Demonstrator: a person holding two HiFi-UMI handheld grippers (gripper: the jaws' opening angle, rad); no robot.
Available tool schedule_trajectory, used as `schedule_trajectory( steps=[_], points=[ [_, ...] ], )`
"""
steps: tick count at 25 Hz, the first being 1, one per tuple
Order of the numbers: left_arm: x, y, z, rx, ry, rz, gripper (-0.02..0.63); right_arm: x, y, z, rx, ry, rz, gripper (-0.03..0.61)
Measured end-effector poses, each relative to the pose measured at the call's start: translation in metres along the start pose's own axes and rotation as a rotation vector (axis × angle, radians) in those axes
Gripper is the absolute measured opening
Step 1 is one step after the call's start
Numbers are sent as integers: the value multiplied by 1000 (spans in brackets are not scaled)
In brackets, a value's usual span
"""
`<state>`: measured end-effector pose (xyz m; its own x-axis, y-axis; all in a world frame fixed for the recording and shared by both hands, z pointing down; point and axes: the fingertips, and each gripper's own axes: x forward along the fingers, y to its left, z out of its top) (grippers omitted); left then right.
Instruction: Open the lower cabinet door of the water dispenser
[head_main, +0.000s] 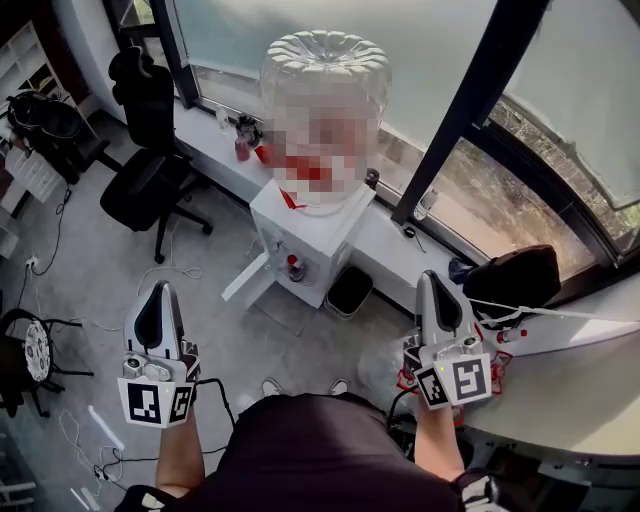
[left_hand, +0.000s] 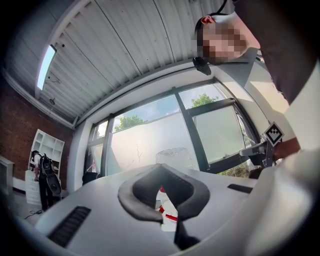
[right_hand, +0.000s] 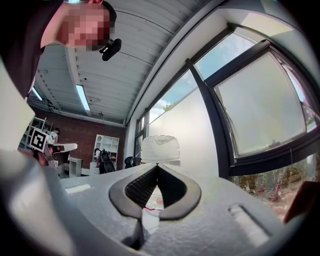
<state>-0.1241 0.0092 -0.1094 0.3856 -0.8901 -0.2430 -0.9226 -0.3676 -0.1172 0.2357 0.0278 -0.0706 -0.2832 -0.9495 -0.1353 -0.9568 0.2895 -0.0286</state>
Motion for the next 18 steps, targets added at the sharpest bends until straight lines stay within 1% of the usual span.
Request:
schedule_trajectory(
  steps=[4,12,18],
  points=[
    [-3,-2,1,3,4,12,8,5,3,-4,20,-5,28,5],
    [2,-15,-3,-5,22,10,8,14,5,-3,-8,-2,80,5],
    [0,-15,-1,-12,10,31,8,23,7,1,-27,-3,109,5]
  ],
)
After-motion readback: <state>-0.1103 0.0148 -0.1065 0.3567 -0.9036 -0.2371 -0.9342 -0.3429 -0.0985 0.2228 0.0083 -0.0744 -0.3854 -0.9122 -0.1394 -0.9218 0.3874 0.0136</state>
